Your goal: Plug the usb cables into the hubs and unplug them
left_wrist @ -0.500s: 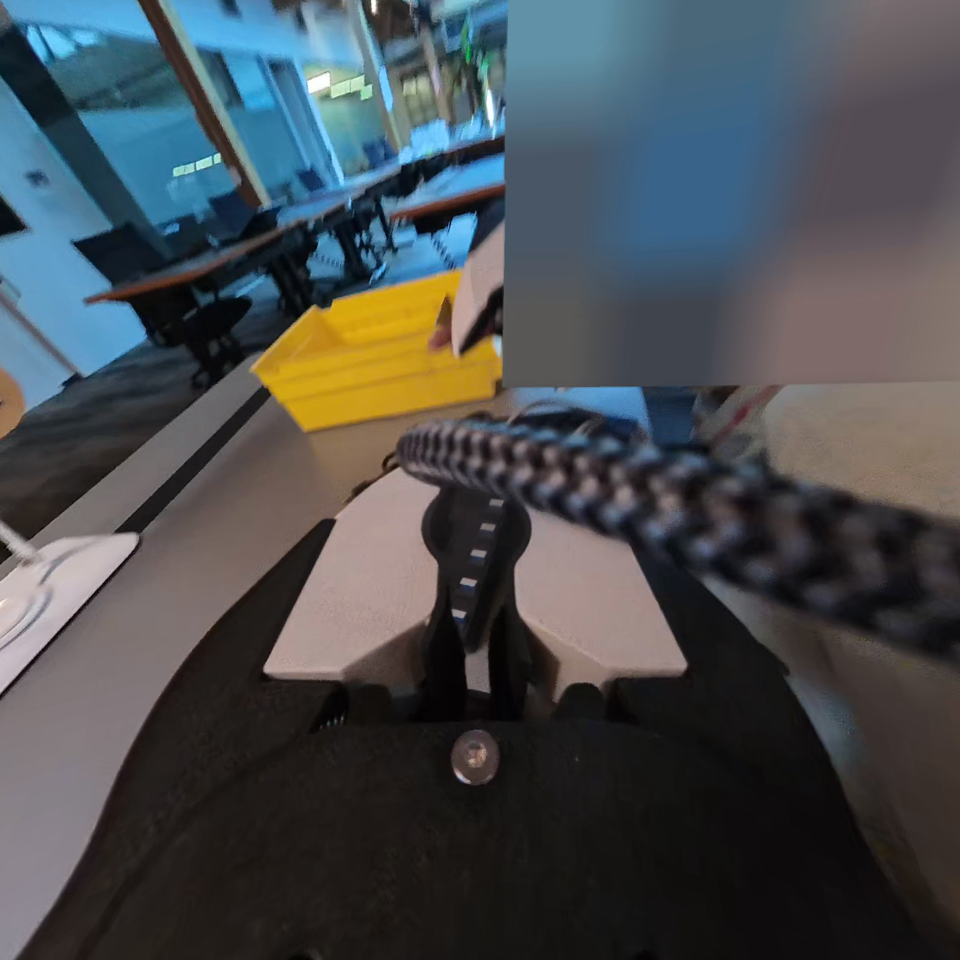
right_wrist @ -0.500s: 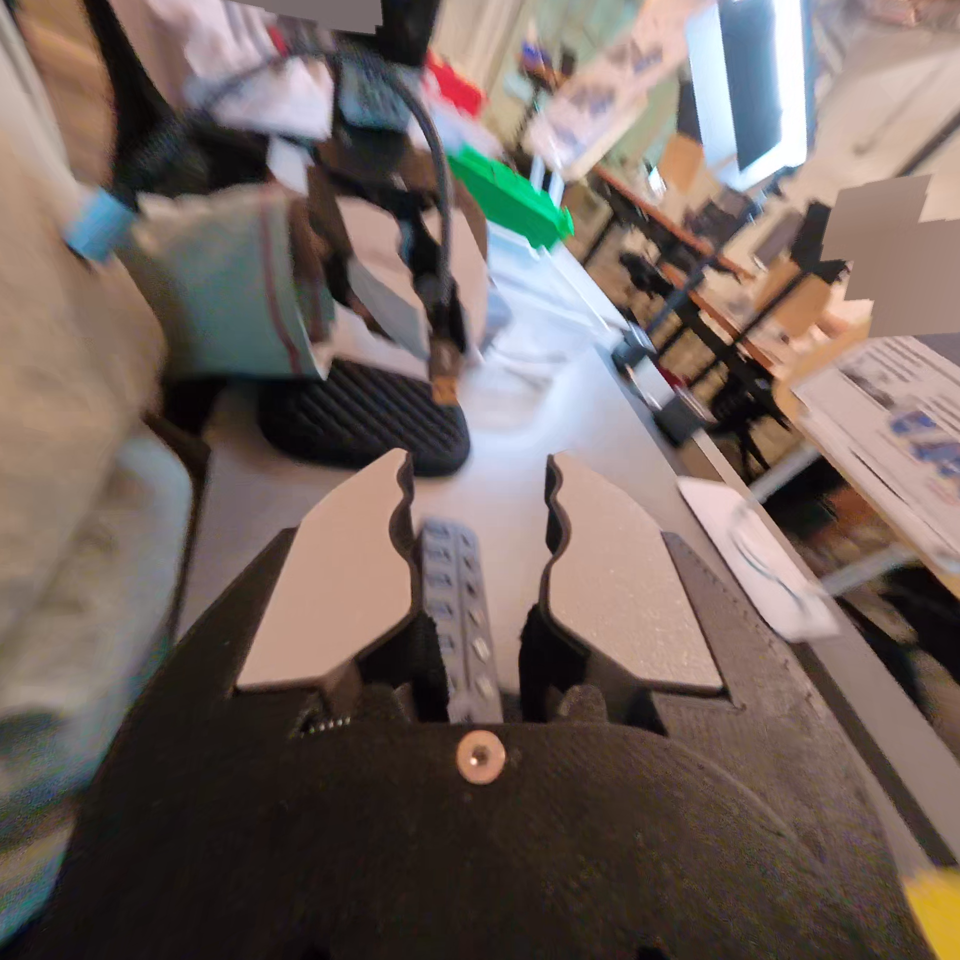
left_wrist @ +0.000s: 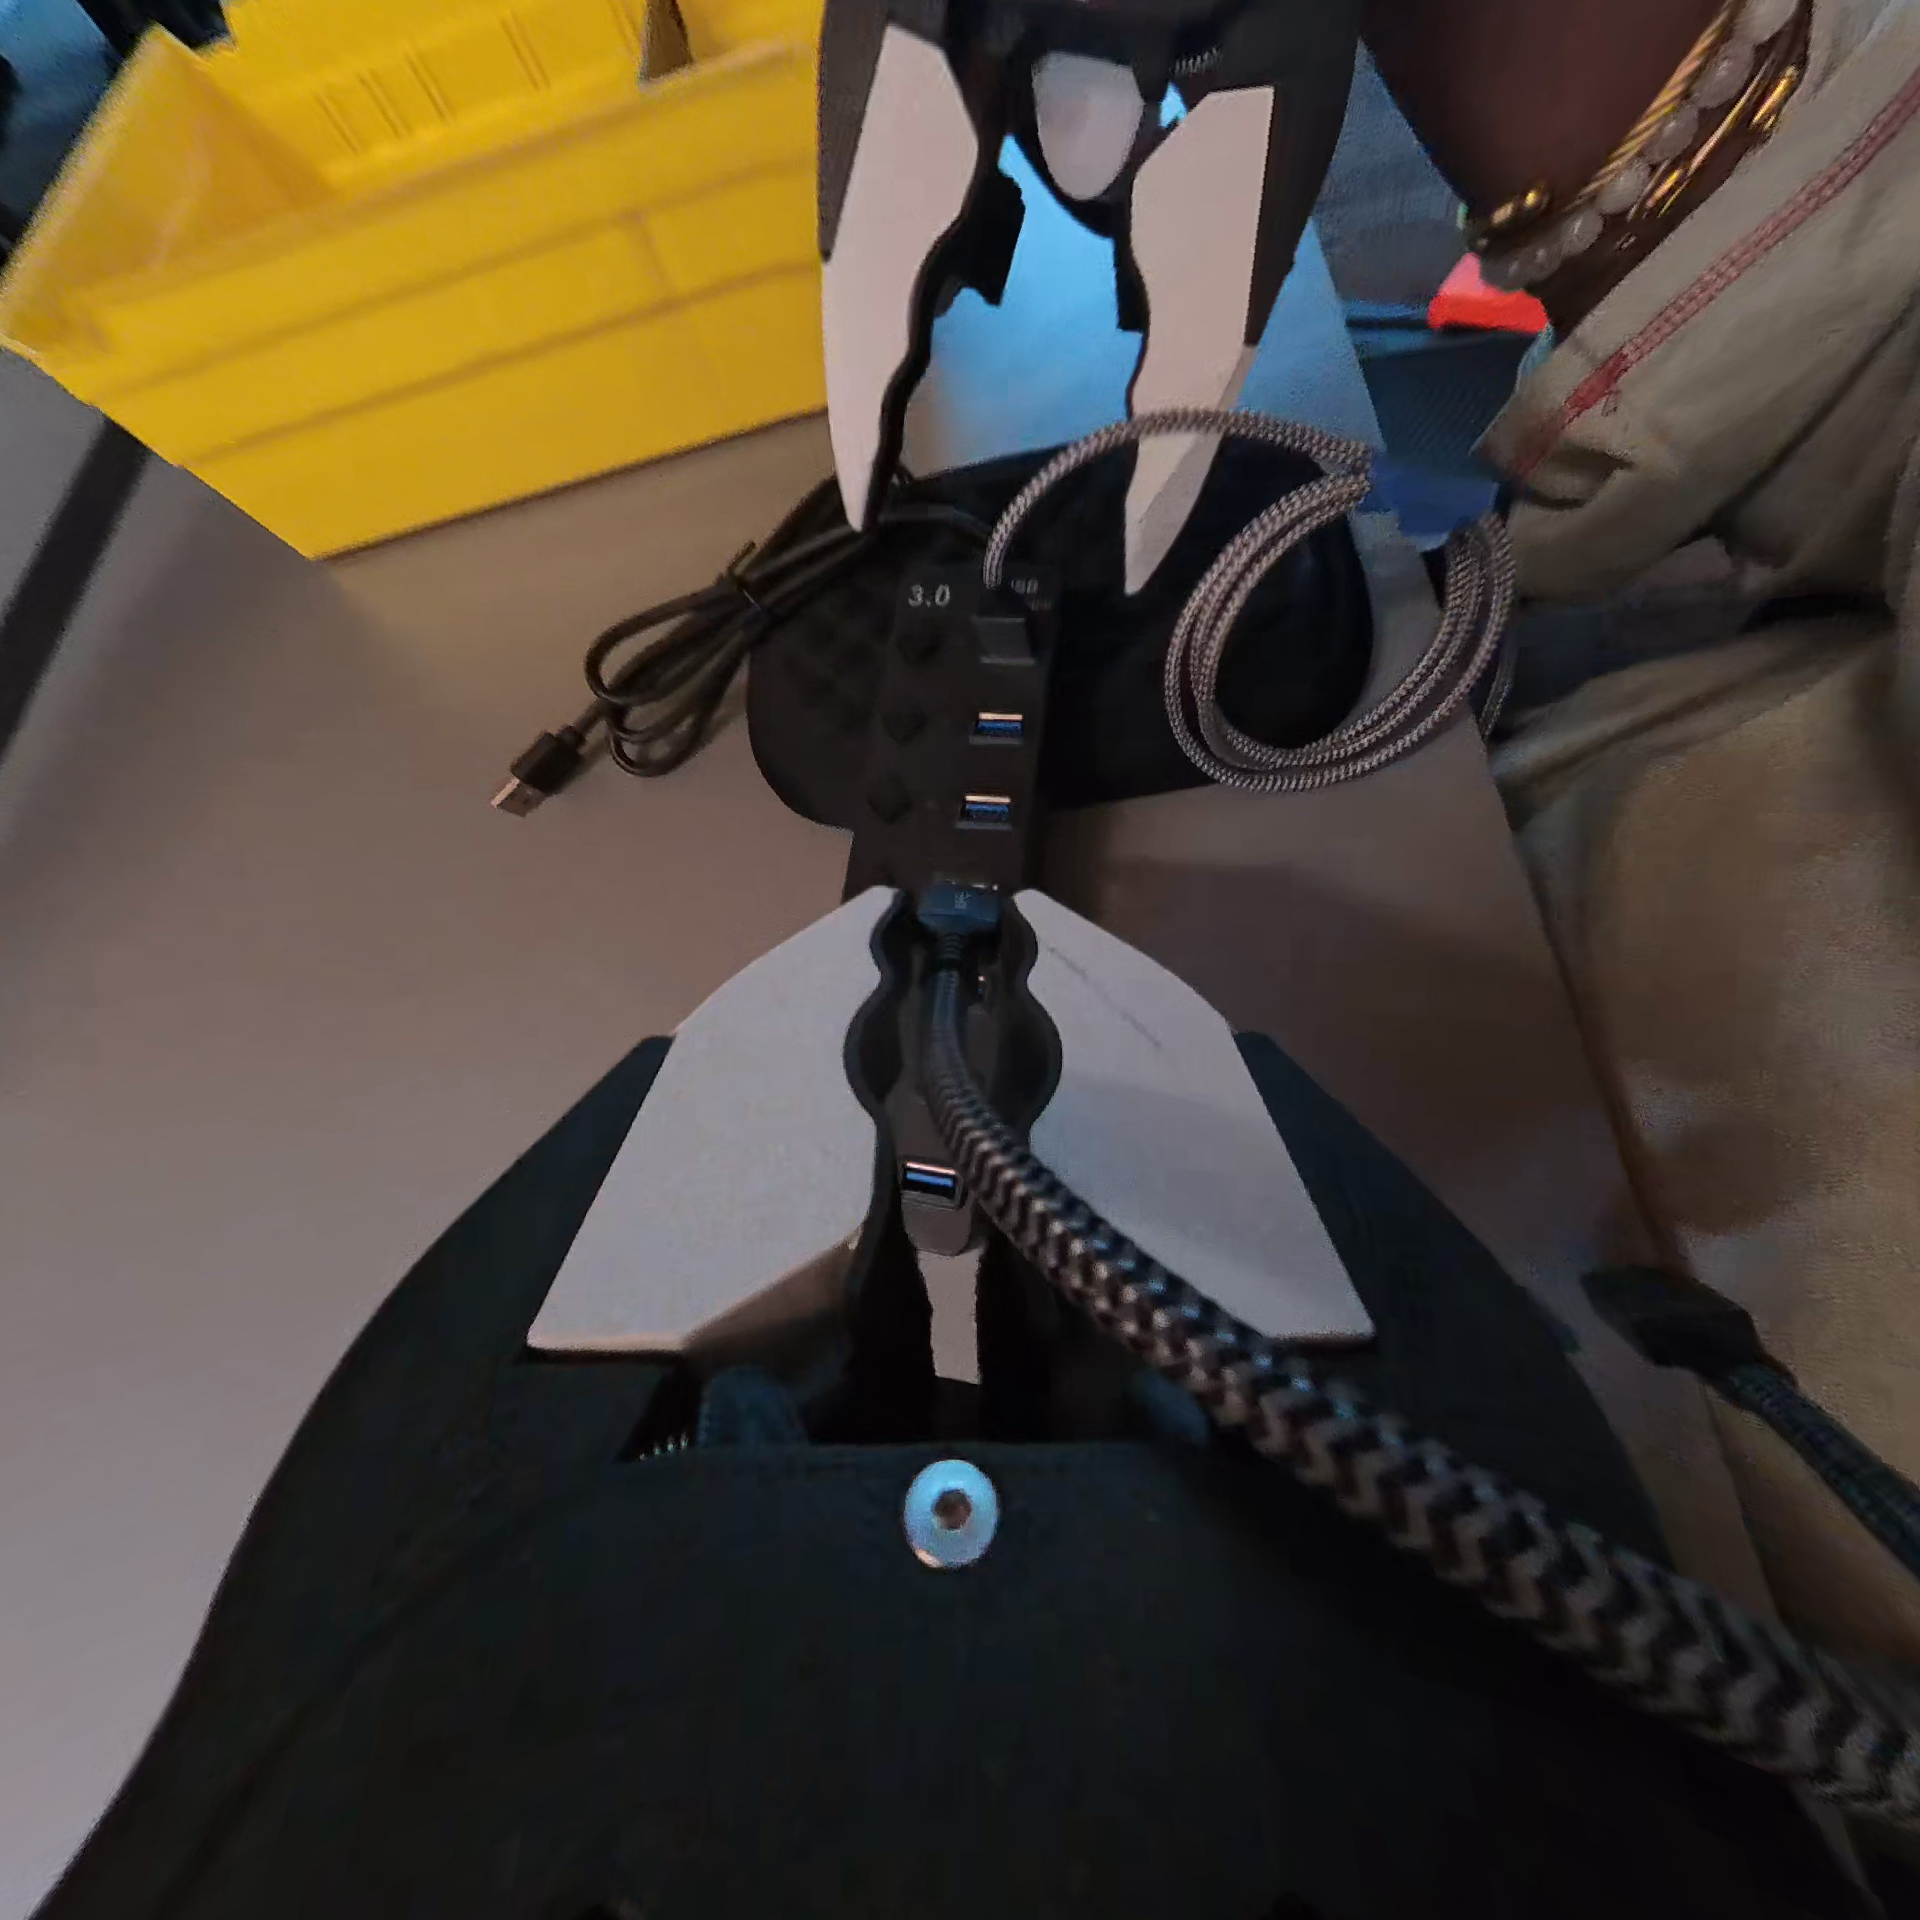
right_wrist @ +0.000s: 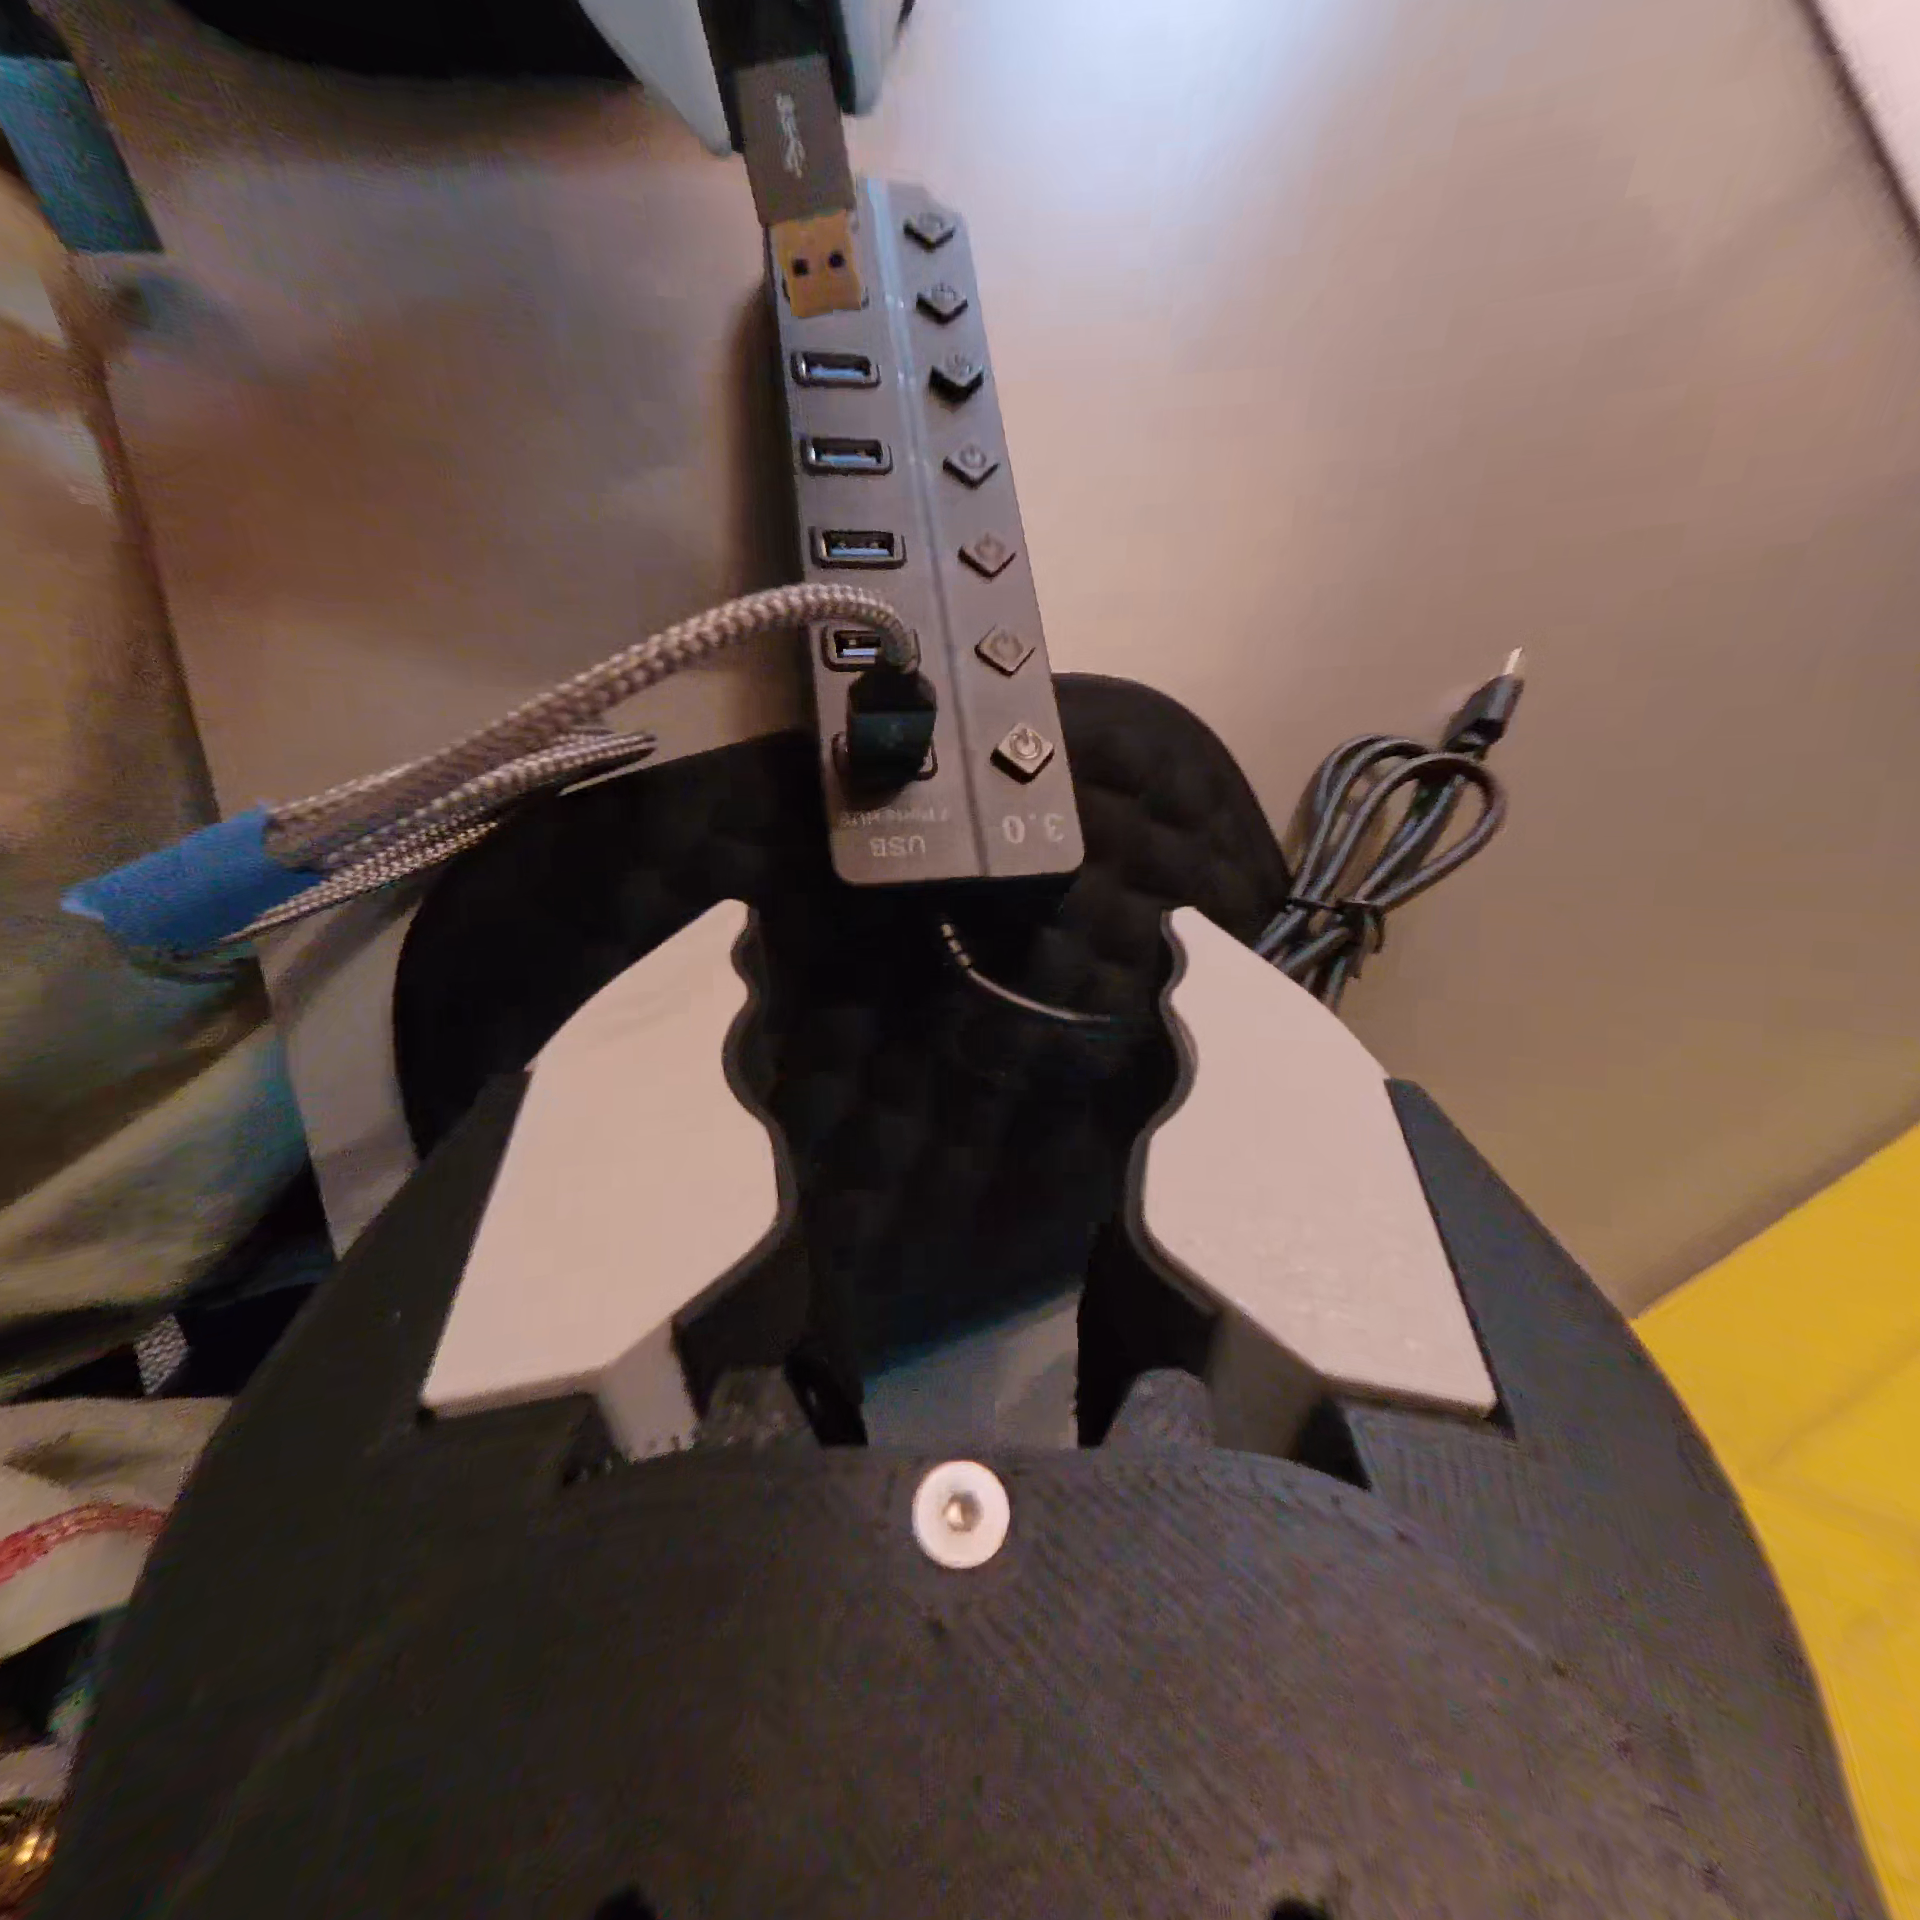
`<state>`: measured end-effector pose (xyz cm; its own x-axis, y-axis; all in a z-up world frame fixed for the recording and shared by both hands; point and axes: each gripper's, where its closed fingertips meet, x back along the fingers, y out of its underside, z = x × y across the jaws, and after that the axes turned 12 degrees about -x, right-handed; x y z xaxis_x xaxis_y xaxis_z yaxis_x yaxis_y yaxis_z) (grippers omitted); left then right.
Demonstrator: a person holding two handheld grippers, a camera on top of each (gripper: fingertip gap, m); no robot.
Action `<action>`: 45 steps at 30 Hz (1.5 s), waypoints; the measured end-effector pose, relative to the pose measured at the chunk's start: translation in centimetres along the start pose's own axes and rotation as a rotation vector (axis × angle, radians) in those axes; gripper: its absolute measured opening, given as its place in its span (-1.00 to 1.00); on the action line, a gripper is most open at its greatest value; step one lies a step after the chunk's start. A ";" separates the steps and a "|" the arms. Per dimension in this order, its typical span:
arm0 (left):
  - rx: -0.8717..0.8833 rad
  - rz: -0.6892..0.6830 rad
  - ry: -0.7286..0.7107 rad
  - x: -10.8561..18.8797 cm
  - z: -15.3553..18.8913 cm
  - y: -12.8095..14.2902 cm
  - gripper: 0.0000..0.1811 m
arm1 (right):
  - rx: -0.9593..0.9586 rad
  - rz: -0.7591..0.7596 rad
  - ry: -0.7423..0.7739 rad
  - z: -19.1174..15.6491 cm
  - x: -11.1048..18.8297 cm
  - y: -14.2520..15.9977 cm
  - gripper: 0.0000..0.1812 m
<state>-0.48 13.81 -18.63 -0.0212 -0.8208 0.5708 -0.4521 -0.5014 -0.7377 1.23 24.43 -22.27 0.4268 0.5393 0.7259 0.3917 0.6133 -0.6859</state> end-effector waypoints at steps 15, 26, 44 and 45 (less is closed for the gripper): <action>0.157 -0.257 0.153 -2.0 -0.2 1.3 -0.82 | 0.048 0.094 -0.019 0.0 -1.7 -1.7 -0.34; 0.151 -0.340 0.218 -2.3 0.1 1.2 -0.82 | 0.030 0.013 -0.061 -0.5 -3.0 -1.4 -0.33; 0.118 -0.307 0.140 -1.5 0.8 -0.2 -0.82 | 0.163 0.050 -0.046 -2.0 -0.8 -4.3 -0.42; 0.109 -0.310 0.136 -1.5 0.9 -0.2 -0.82 | 0.169 0.054 -0.044 -2.0 -0.7 -4.4 -0.42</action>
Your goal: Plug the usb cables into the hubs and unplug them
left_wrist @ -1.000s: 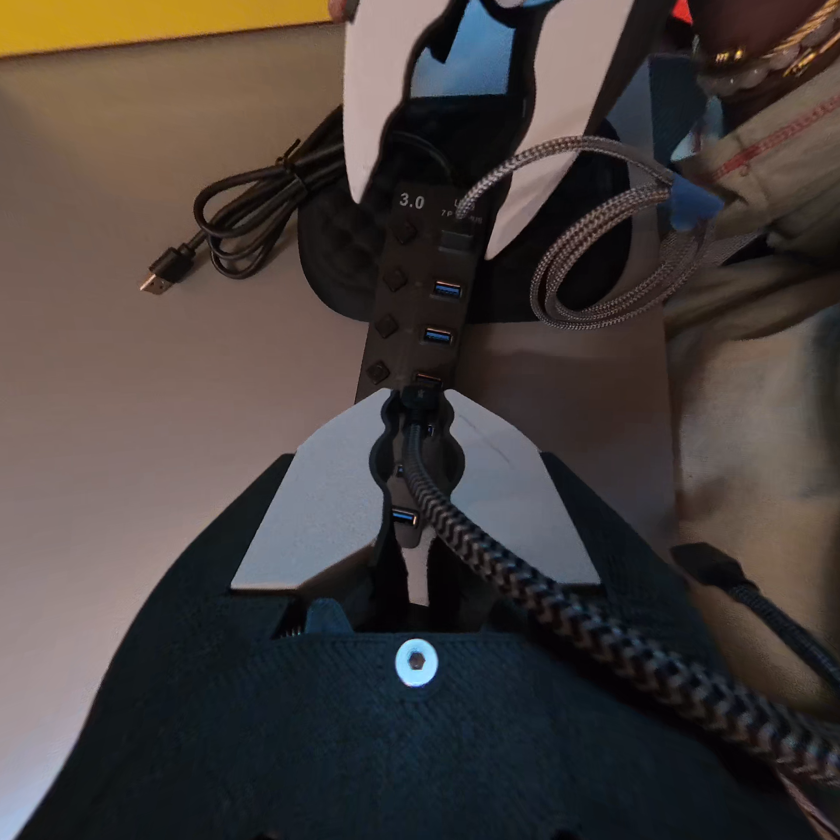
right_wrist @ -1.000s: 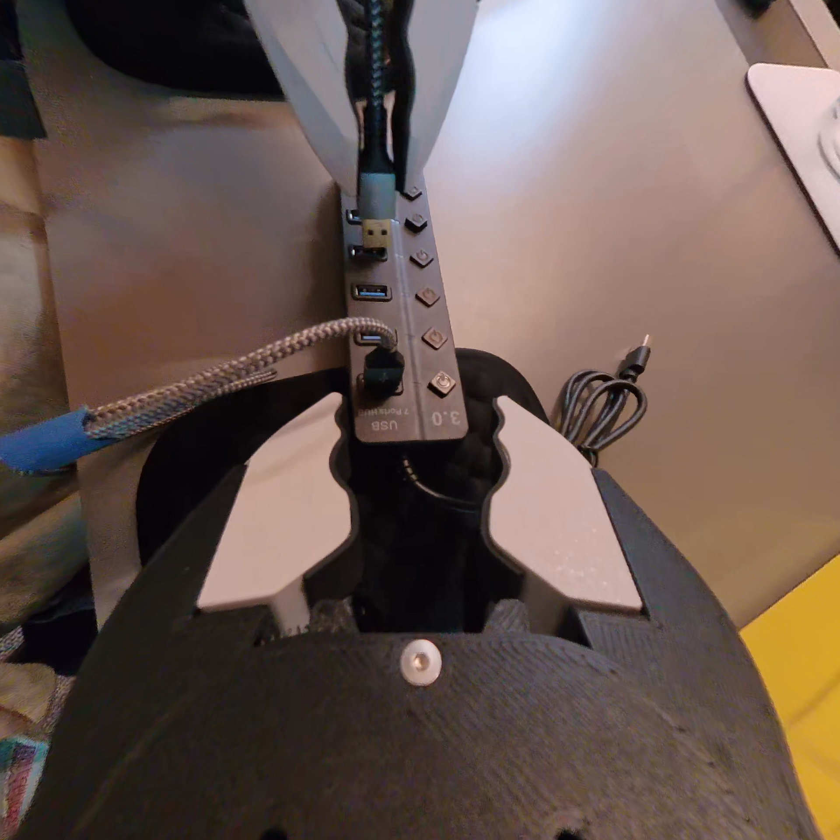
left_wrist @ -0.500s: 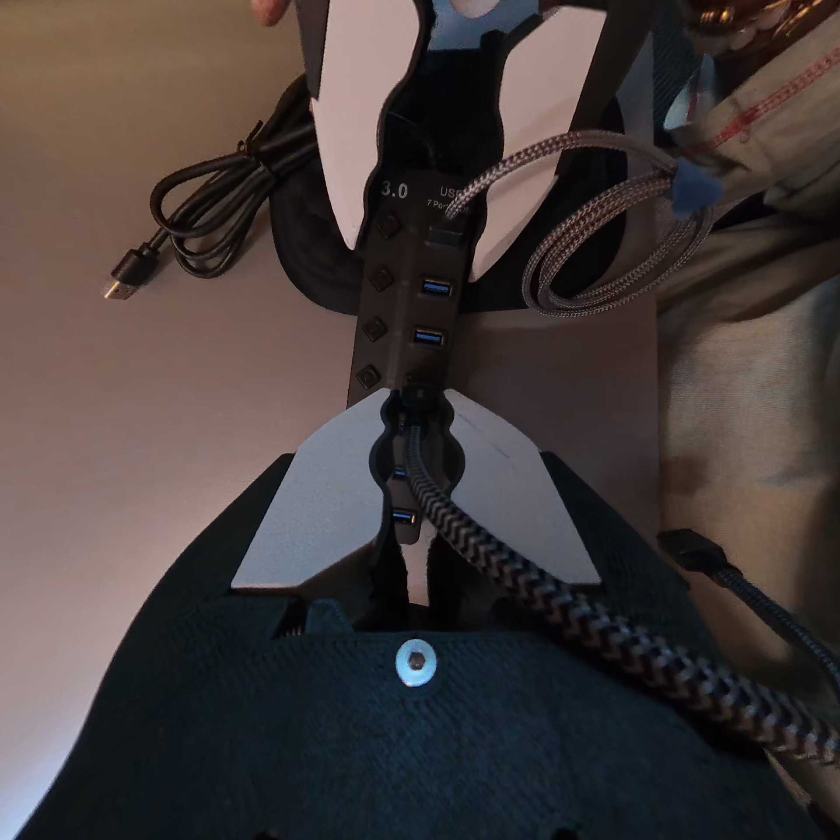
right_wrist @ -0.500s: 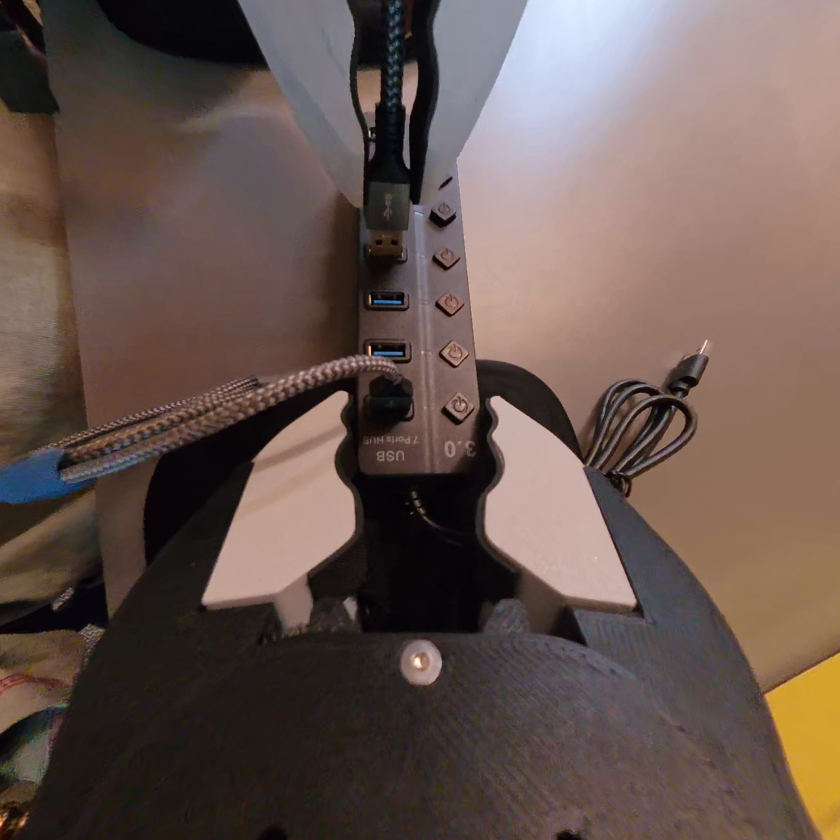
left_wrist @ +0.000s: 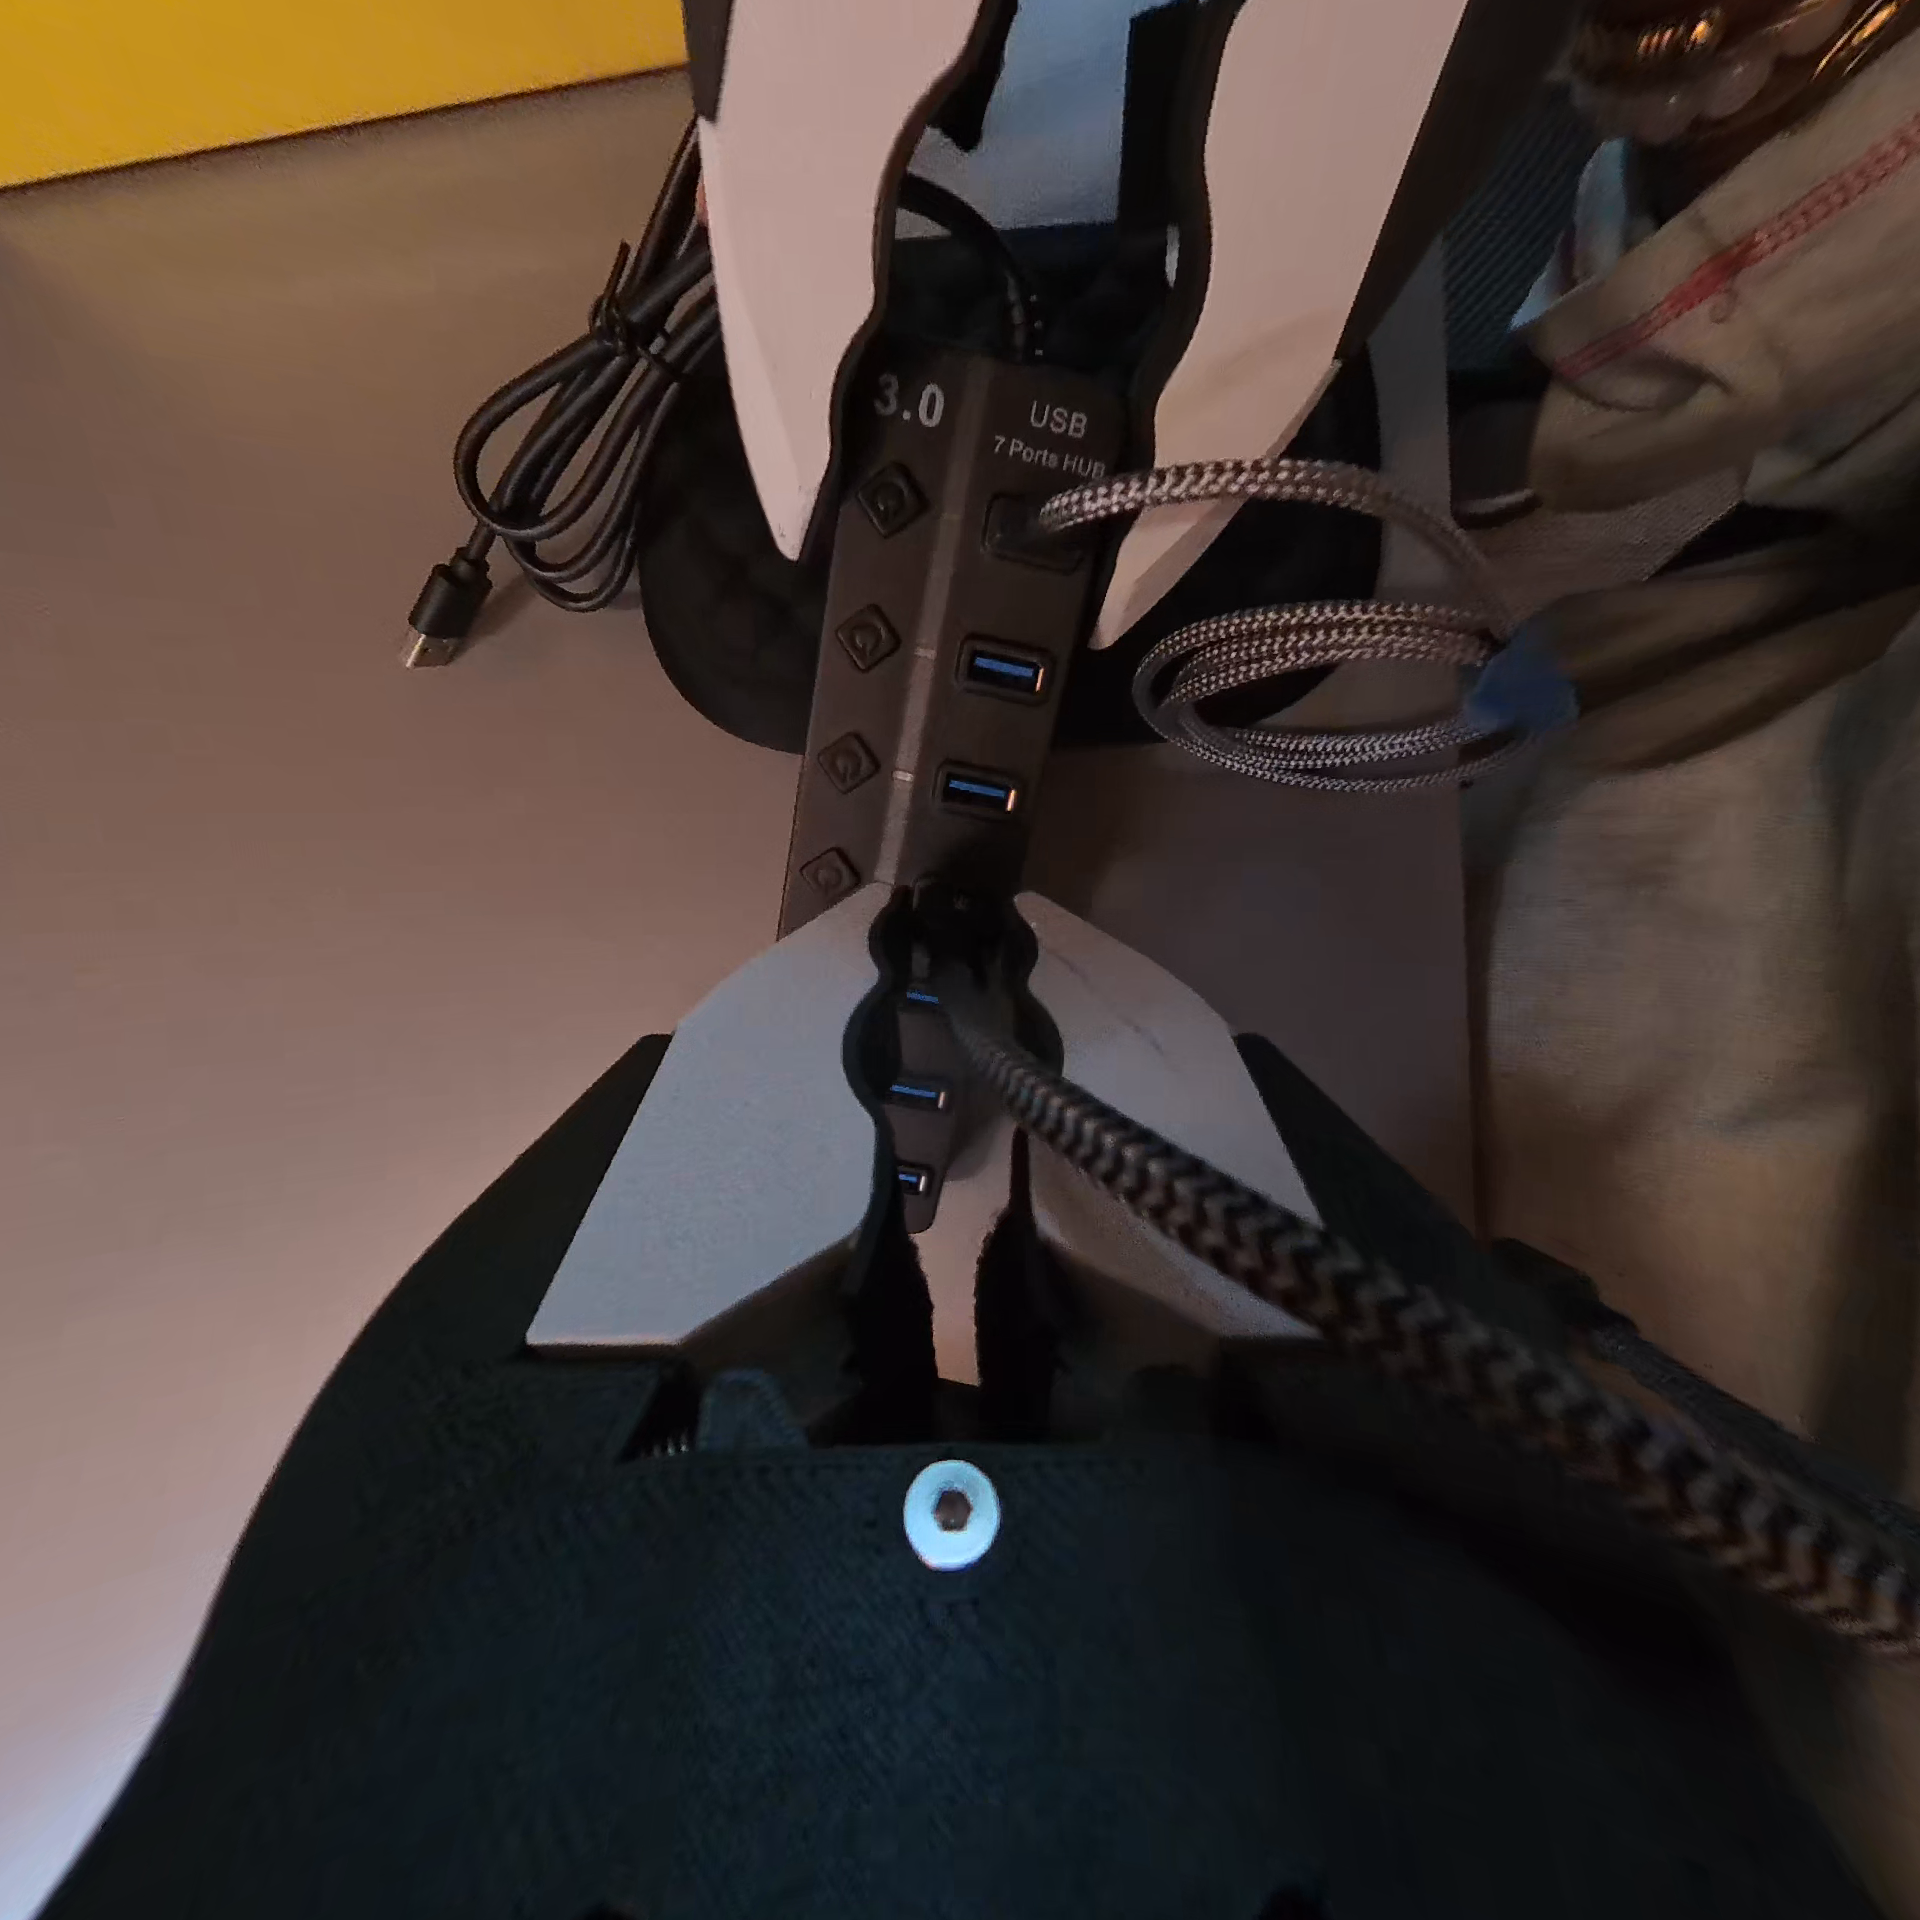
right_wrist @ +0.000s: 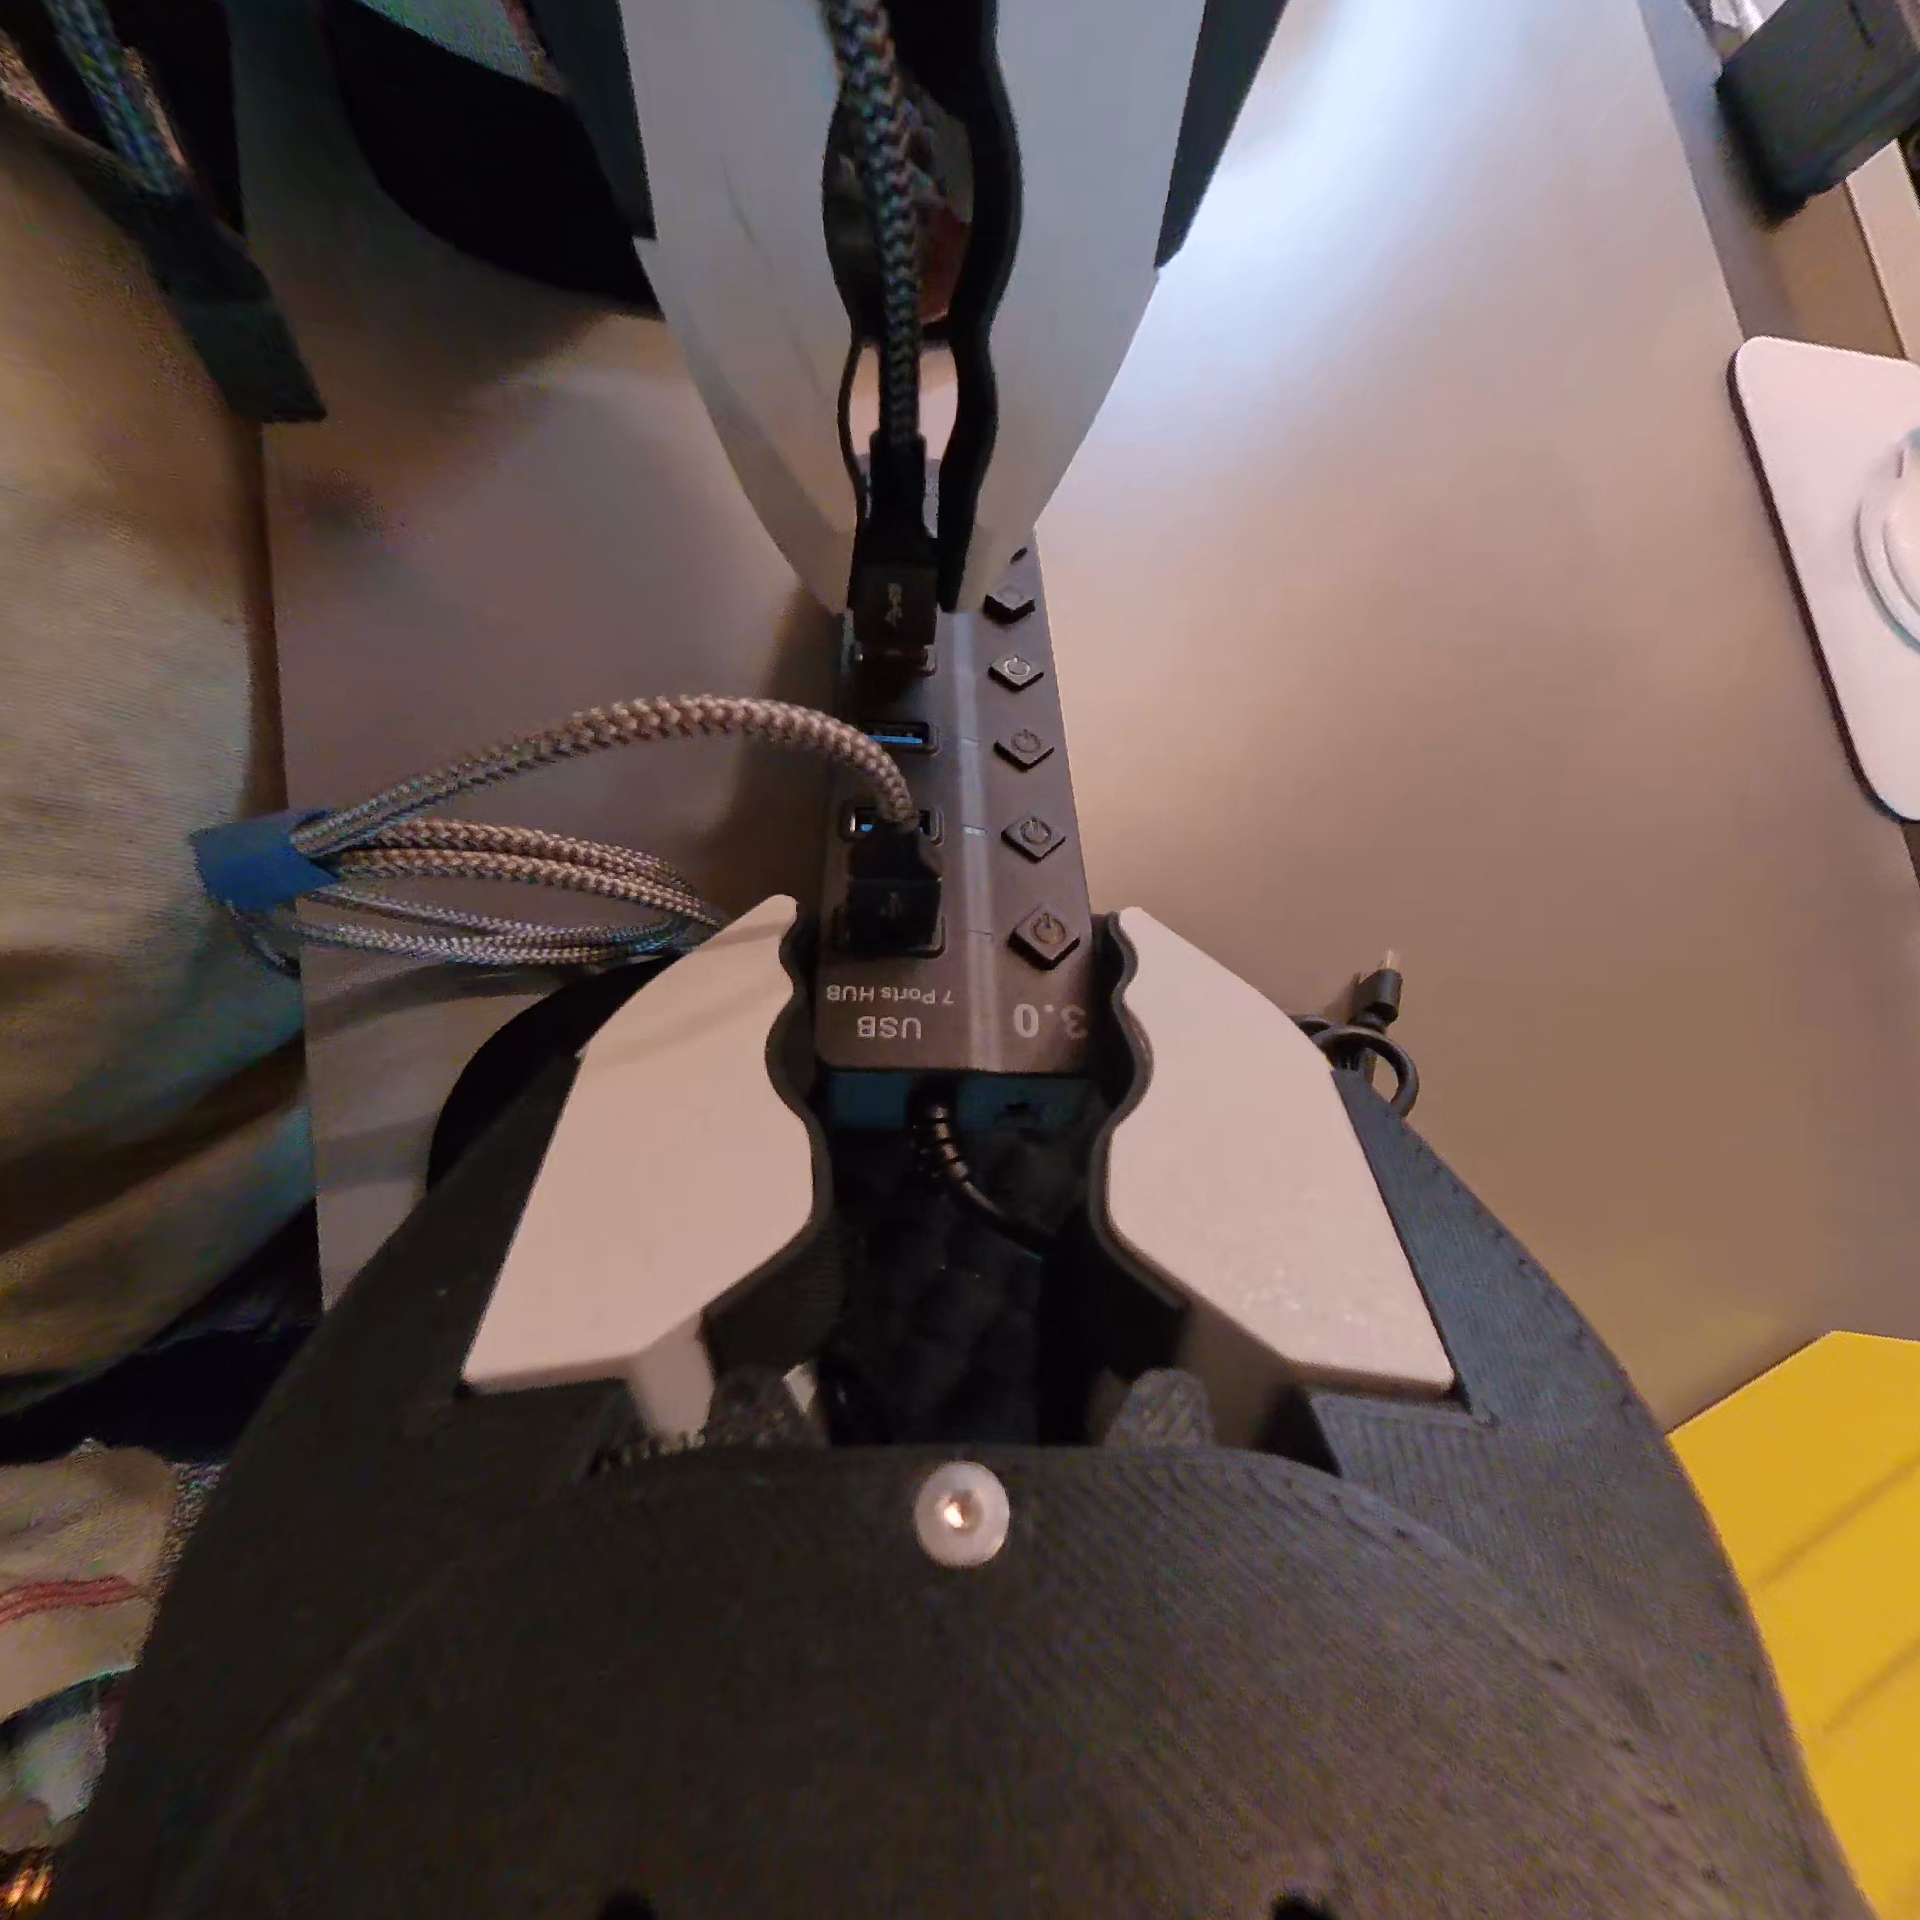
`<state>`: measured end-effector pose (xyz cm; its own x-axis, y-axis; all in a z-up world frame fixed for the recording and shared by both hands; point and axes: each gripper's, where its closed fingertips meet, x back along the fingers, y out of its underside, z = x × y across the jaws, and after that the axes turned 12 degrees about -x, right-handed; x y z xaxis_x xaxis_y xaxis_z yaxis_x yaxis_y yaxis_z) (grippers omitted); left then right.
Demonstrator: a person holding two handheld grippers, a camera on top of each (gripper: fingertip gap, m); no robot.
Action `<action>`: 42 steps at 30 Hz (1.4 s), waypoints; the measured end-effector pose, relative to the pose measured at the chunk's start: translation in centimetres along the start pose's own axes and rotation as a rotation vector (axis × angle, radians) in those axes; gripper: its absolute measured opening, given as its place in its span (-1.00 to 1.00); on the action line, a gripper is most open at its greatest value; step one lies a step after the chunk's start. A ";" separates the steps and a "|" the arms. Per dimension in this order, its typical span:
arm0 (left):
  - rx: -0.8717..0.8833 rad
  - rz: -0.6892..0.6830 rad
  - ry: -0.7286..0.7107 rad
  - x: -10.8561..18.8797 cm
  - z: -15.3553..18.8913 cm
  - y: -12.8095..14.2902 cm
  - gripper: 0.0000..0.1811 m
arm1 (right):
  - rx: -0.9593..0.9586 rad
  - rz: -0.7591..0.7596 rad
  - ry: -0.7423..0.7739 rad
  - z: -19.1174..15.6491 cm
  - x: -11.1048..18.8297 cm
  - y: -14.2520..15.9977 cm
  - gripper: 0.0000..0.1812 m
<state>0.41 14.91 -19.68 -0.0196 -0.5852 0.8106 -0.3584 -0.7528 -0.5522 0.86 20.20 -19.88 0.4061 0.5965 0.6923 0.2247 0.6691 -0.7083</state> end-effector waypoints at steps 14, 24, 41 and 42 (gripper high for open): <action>-0.069 0.005 0.013 -0.5 0.3 -0.1 -0.81 | 0.053 -0.065 0.034 -0.1 -0.1 0.4 -0.43; -0.087 0.052 -0.052 -1.4 0.3 -0.2 -0.81 | 0.050 -0.088 0.032 0.2 -0.5 1.2 -0.42; -0.349 0.134 -0.486 -0.4 -2.6 1.6 0.14 | 0.305 0.063 0.143 -1.0 0.8 -3.9 -0.41; -0.357 0.168 -0.497 -0.4 -2.5 1.2 0.13 | 0.336 0.067 0.152 -1.3 0.9 -4.4 -0.41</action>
